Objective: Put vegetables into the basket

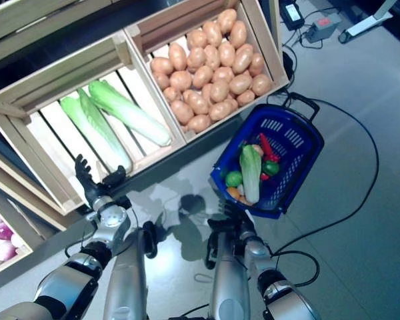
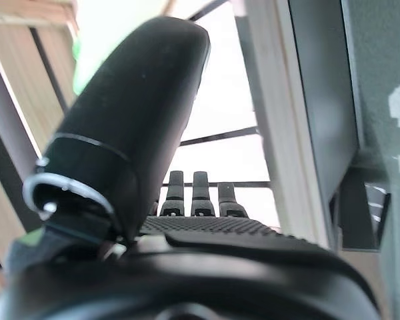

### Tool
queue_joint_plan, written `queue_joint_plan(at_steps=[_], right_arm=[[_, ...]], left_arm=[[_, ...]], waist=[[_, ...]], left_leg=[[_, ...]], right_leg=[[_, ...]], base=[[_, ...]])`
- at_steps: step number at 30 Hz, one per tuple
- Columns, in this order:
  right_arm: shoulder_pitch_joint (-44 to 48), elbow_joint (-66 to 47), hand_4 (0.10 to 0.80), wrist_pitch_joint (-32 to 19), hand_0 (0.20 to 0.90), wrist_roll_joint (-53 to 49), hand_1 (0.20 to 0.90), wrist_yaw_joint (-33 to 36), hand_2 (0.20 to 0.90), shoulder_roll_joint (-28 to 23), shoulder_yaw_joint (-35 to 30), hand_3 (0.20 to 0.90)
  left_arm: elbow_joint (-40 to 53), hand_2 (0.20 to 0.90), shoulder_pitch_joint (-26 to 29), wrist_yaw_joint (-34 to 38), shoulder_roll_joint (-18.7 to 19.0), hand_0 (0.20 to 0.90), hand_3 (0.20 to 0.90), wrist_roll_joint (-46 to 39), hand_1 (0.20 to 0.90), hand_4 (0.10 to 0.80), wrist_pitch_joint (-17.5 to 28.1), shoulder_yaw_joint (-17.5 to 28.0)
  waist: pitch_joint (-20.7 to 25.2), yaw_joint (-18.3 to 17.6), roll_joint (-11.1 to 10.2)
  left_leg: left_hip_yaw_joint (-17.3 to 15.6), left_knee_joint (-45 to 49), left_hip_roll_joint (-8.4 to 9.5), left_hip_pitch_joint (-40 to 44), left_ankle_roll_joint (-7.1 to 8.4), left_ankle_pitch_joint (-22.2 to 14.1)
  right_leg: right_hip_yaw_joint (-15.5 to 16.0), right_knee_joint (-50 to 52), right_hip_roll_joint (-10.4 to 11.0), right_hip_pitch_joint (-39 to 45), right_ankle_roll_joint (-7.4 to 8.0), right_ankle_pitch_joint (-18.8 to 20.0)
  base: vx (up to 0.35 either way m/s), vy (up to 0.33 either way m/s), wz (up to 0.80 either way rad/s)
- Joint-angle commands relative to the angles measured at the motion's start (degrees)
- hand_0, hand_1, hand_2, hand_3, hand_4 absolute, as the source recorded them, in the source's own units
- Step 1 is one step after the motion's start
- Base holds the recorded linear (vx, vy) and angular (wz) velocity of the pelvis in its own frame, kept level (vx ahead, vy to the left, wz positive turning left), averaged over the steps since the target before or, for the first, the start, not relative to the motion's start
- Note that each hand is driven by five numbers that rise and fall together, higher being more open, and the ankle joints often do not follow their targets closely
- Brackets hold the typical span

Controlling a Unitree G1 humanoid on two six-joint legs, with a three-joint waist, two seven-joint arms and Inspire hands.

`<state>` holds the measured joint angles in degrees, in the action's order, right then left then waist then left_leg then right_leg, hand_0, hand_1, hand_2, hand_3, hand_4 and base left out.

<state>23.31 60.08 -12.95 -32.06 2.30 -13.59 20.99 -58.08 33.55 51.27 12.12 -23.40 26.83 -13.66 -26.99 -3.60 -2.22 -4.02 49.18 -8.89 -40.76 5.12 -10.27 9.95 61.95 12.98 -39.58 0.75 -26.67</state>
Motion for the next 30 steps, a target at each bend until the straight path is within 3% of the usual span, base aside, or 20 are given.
queue_joint_plan(at_steps=[1, 6, 15, 24, 30], right_arm=[[-0.91, -3.75, 0.8, -4.08, 0.9, -2.02, 0.9, 3.21, 0.9, -1.02, 1.03, 0.9], [-0.46, -3.63, 0.8, -3.78, 0.9, -2.6, 0.9, 3.68, 0.9, -1.58, 1.09, 0.9], [0.19, -3.17, 0.8, -3.86, 0.9, -3.95, 0.9, 3.45, 0.9, -2.48, 0.62, 0.9], [1.06, -2.33, 0.8, -5.42, 0.9, -5.4, 0.9, 2.03, 0.9, -3.35, 0.96, 0.9], [2.32, -3.6, 0.8, -5.88, 0.9, -6.64, 0.9, 2.29, 0.9, -3.77, 1.31, 0.9]], left_arm=[[2.18, 0.9, 5.44, 2.72, 2.21, 0.9, 0.9, 1.28, 0.9, 0.8, 2.4, -0.23], [1.29, 0.9, 8.07, 3.74, 3.92, 0.9, 0.9, -0.82, 0.9, 0.8, 0.97, 0.31], [-2.76, 0.9, 15.19, -3.24, 8.73, 0.9, 0.9, -9.49, 0.9, 0.8, 0.39, 1.85], [-8.65, 0.9, 23.71, -4.8, 13.66, 0.9, 0.9, -15.41, 0.9, 0.8, -4.71, 1.32], [-13.21, 0.9, 29.48, -12.61, 16.96, 0.9, 0.9, -20.91, 0.9, 0.8, -8.97, -0.24]], waist=[[3.03, 0.03, -0.08], [2.38, -0.32, -0.42], [0.74, -1.34, -1.82], [-0.78, -2.75, -2.9], [-1.94, -3.86, -3.21]], left_leg=[[-2.37, 5.84, 1.85, 3.56, -4.23, -12.56], [-2.57, 5.99, 1.61, 2.68, -4.31, -12.58], [-2.98, 7.69, 0.39, 0.79, -4.68, -13.48], [-3.77, 8.27, -0.66, -0.25, -5.12, -13.88], [-4.23, 9.46, -1.1, -2.26, -5.38, -14.08]], right_leg=[[-2.86, -7.04, -1.38, 0.73, 0.66, 6.73], [-2.96, -7.05, -1.62, -0.35, 0.95, 6.94], [-3.26, -5.24, -2.03, -2.62, 1.23, 6.4], [-3.45, -4.91, -2.97, -3.87, 1.16, 6.32], [-3.72, -4.13, -3.54, -5.91, 0.96, 6.48]], base=[[0.0, 0.0, 0.0], [0.0, 0.0, 0.0], [-0.011, -0.004, -0.04], [-0.002, -0.006, -0.03], [-0.019, -0.002, 0.0]])
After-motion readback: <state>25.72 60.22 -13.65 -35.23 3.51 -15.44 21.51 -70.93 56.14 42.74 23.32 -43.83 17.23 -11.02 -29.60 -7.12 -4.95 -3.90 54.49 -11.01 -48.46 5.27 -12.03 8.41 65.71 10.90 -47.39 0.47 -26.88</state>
